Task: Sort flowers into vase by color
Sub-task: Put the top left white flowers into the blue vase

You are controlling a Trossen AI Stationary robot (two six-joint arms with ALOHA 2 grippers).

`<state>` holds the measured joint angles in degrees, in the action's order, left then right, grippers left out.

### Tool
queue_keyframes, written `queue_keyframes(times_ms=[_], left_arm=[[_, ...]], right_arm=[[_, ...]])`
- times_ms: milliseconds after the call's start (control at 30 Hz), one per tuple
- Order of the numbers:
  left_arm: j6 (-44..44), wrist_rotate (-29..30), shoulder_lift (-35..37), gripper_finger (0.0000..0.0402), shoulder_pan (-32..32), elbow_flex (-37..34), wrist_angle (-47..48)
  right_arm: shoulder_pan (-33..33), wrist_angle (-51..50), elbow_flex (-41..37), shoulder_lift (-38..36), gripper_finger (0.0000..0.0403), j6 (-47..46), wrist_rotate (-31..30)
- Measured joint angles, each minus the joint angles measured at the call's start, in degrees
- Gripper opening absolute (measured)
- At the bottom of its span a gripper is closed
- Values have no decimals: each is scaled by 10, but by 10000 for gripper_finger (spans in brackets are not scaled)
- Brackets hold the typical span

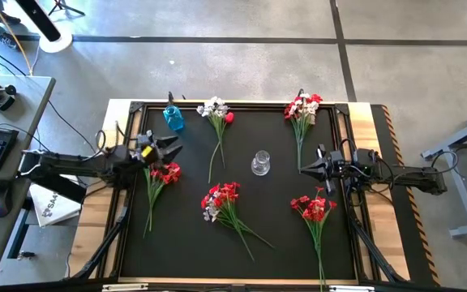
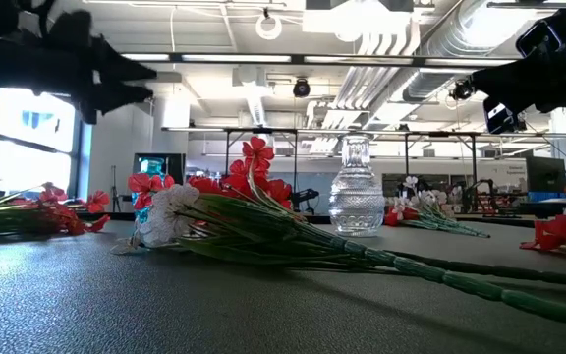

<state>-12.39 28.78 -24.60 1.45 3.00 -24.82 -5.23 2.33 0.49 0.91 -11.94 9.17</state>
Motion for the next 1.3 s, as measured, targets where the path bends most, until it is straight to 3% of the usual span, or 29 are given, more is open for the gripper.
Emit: queue_keyframes(times_ms=[200,367,500,600,733,933,1167,1300], left_arm=[[-40,65,-88,211,0,1,-19],[-56,45,-127,211,12,1,-34],[-87,86,-154,211,26,1,-40],[-73,38,-189,211,35,9,-65],[-27,-10,-266,211,26,78,-54],[-16,15,-406,211,15,231,87],[-179,12,-538,211,15,395,385],[-255,-15,-595,211,27,440,424]], right_arm=[[0,0,0,0,0,0,0],[0,0,0,0,0,0,0],[0,0,0,0,0,0,0],[0,0,0,0,0,0,0],[0,0,0,0,0,0,0],[0,0,0,0,0,0,0],[0,0,0,0,0,0,0],[0,0,0,0,0,0,0]])
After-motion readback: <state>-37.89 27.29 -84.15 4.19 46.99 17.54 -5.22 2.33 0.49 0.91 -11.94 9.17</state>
